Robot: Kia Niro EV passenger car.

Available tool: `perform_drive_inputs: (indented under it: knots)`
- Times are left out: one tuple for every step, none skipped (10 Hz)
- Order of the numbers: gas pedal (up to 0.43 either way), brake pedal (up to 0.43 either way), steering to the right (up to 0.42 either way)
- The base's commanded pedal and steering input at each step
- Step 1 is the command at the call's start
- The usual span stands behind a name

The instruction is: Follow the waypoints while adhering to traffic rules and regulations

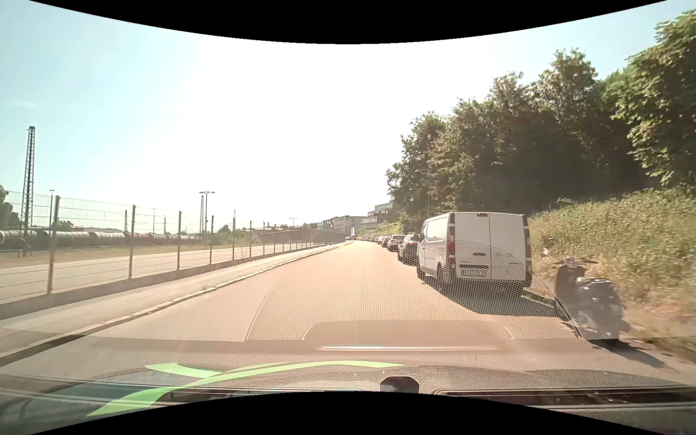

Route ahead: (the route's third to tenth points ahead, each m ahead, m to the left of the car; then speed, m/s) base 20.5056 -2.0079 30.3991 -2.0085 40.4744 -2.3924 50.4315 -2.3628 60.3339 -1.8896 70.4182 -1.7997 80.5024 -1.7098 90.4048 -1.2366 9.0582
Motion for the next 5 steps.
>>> perform_drive_inputs:
  knots:
    - [0.169, 0.000, -0.003]
    - [0.169, 0.000, -0.002]
    - [0.150, 0.000, 0.000]
    - [0.110, 0.000, 0.000]
    - [0.087, 0.000, 0.002]
